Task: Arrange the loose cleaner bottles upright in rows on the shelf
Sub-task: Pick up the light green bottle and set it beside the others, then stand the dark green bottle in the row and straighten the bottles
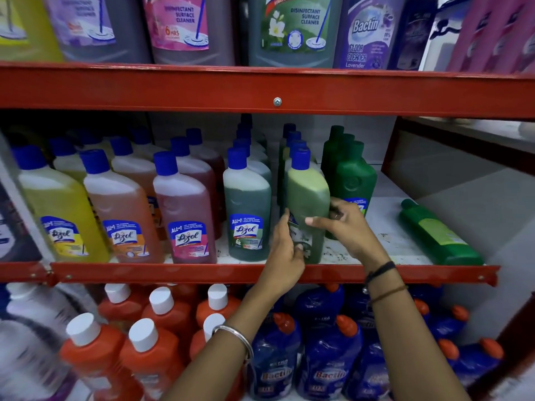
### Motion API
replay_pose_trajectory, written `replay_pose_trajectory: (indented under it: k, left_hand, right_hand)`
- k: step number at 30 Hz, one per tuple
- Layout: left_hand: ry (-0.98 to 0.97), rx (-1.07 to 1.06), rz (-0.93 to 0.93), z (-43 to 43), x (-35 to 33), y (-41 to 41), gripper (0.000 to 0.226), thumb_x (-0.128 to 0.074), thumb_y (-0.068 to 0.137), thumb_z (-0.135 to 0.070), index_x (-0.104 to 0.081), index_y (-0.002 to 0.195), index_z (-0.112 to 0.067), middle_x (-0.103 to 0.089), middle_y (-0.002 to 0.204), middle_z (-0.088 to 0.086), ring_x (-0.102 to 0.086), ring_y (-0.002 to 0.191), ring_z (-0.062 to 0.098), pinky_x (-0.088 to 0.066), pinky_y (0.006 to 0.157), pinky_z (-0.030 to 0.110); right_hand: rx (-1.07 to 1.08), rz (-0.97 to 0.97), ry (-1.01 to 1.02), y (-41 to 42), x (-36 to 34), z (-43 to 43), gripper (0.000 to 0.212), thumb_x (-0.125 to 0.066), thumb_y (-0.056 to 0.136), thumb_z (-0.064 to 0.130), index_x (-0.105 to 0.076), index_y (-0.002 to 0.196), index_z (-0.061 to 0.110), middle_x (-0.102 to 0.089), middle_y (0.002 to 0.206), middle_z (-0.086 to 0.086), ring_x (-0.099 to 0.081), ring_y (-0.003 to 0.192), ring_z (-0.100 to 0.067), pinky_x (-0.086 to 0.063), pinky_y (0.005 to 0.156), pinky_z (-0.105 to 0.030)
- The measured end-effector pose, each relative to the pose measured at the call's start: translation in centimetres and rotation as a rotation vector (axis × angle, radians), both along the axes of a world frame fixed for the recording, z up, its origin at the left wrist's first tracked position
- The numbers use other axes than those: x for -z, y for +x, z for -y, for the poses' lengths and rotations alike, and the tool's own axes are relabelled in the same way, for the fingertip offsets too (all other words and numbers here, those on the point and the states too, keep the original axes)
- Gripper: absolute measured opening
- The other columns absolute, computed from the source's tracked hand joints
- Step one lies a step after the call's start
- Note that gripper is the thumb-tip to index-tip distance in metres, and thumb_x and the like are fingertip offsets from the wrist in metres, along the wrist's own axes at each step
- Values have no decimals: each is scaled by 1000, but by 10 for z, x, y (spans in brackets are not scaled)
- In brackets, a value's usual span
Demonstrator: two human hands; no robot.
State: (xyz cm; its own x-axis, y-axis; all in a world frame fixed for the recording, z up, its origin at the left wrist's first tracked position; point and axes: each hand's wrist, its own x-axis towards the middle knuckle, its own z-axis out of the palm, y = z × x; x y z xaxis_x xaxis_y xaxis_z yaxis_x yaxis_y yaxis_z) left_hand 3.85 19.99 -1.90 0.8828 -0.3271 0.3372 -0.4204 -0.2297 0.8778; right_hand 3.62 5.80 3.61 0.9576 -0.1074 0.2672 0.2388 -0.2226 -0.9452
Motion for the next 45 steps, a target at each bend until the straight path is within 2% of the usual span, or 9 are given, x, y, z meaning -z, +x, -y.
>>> replay_pose_trajectory:
  k: [4, 7, 14, 18, 23, 30, 35, 39, 45]
  left_hand:
    - [10, -31, 62, 4, 2, -9, 89, -41, 85, 10, 10, 144, -34, -12, 141, -10, -26, 122, -14, -21, 99, 0]
    - [19, -60, 91, 7, 5, -10, 93, -41, 85, 11, 18, 139, -37, -6, 137, -13, -26, 124, -6, -22, 88, -9]
    - [-9, -128, 176, 13, 7, -18, 90, -44, 85, 5, 10, 144, -36, 0, 151, -5, -21, 140, 19, -36, 111, 39]
    - [-141, -306, 424, 32, -9, -33, 59, -46, 84, 5, -29, 136, -19, -19, 147, 7, -22, 136, 4, -22, 109, 10]
    - [-124, -159, 544, 96, -34, -37, 33, -47, 84, 1, -48, 116, -6, -45, 126, 9, -37, 121, 10, -32, 104, 22]
    - [290, 108, -201, 228, -19, -2, 48, -54, 87, -20, -37, 128, 0, -45, 132, 22, -47, 120, 34, -41, 97, 35]
    - [-40, 175, -689, 265, -28, -1, 24, -52, 90, -8, -45, 112, -6, -56, 106, 13, -58, 88, 23, -51, 57, 20]
    - [-248, 127, -819, 268, -30, 1, 44, -63, 86, -12, -41, 123, 0, -57, 111, 13, -59, 81, 22, -51, 47, 22]
    - [-441, 59, -673, 243, -18, 3, 33, -63, 83, 1, -53, 114, 6, -63, 102, 17, -63, 78, 21, -55, 54, 17]
  right_hand:
    - [-111, 0, 115, 6, 10, 12, 41, -60, 82, -6, -55, 122, 1, -68, 108, -3, -68, 96, -5, -54, 80, -17]
    - [-160, 3, 105, 12, 15, 16, 42, -57, 86, -1, -51, 127, 5, -66, 115, -2, -65, 106, -8, -52, 91, -20]
    - [-177, 50, -54, 8, 13, 21, 38, -58, 88, 7, -53, 126, 11, -65, 116, 1, -63, 104, -2, -50, 87, -13]
    - [-42, 69, -75, -7, 9, 47, 41, -62, 87, 17, -53, 127, 9, -65, 116, -6, -63, 101, -12, -52, 82, -14]
    - [431, -20, -252, -24, 8, 127, 31, -64, 85, 27, -66, 106, 5, -70, 105, -14, -64, 94, -23, -47, 70, -25]
    - [690, -547, -602, -30, 10, 224, 38, -51, 85, 19, -56, 113, -5, -58, 123, -28, -54, 113, -41, -45, 89, -36]
    - [472, -597, -405, -26, 10, 240, 43, -51, 92, 27, -51, 120, -6, -57, 114, -20, -54, 94, -28, -39, 59, -24]
    - [425, -463, -201, -24, 20, 248, 25, -62, 88, 26, -56, 76, 5, -60, 79, -5, -57, 68, -17, -46, 57, -26]
    - [196, -174, 20, -22, 31, 233, 17, -61, 87, 9, -58, 104, 8, -64, 90, -2, -62, 76, -11, -53, 59, -11]
